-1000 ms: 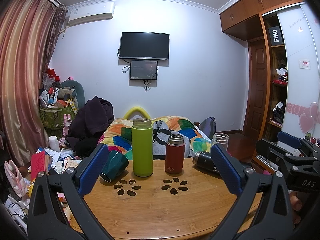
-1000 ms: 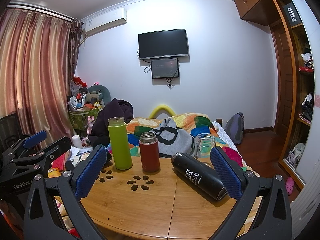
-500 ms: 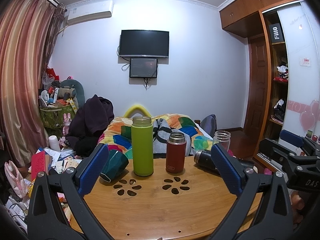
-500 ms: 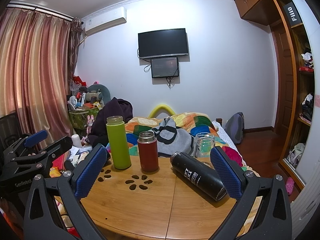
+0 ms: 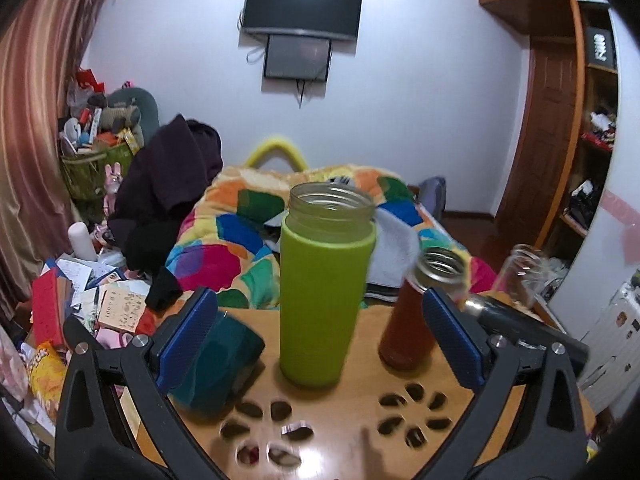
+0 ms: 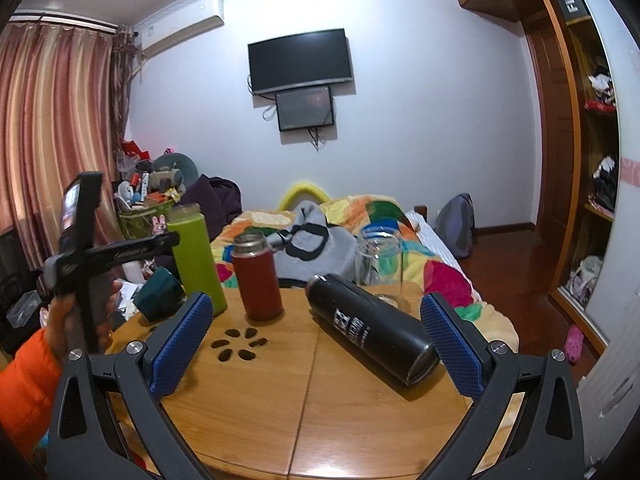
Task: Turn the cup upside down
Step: 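Move the left tool to the lime-green cup and close around it, then lift the green cup with the left tool and tilt it toward the right tool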
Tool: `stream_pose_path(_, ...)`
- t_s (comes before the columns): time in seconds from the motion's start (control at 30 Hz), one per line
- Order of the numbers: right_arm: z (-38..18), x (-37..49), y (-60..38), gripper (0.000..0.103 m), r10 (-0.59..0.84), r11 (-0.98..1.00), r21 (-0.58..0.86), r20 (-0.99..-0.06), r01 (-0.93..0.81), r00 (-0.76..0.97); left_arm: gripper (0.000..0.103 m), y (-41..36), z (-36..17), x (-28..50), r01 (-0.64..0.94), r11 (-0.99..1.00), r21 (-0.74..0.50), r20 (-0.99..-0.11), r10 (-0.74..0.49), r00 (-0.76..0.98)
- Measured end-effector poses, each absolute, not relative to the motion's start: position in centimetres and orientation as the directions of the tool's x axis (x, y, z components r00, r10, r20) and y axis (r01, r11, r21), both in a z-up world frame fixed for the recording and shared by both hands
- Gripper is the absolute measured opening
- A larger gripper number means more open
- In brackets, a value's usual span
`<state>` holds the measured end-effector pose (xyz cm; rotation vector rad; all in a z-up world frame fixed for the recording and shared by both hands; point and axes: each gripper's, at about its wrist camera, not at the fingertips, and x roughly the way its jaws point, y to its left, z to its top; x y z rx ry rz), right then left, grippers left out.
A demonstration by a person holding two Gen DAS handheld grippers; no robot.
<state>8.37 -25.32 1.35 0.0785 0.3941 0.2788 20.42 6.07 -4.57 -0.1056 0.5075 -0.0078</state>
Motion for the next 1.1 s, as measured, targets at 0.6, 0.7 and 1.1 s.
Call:
stream_pose_path(0.6,-1.2,10.2,-26.3,0.103,0.264,0.964,0.149,-0.429,-0.221,0.864,0.063,4.8,-6.9,24.2,0.036,0.996,-0.082,-0.62,-0.079,0.78)
stream_pose_path(0.7,-1.1,10.0,-26.0,0.103,0.267,0.963,0.143,-0.425,-0.227,0.865,0.063,3.9,-6.6,22.5,0.087,0.993,-0.076,-0.633,-0.116,0.765)
stream_pose_path(1.1,-2.3,8.5,-24.9,0.103,0.295,0.955,0.102,-0.429,-0.278,0.854,0.063,-2.1,-5.6,14.0,0.356,0.929,-0.098,-0.638,-0.333,0.695)
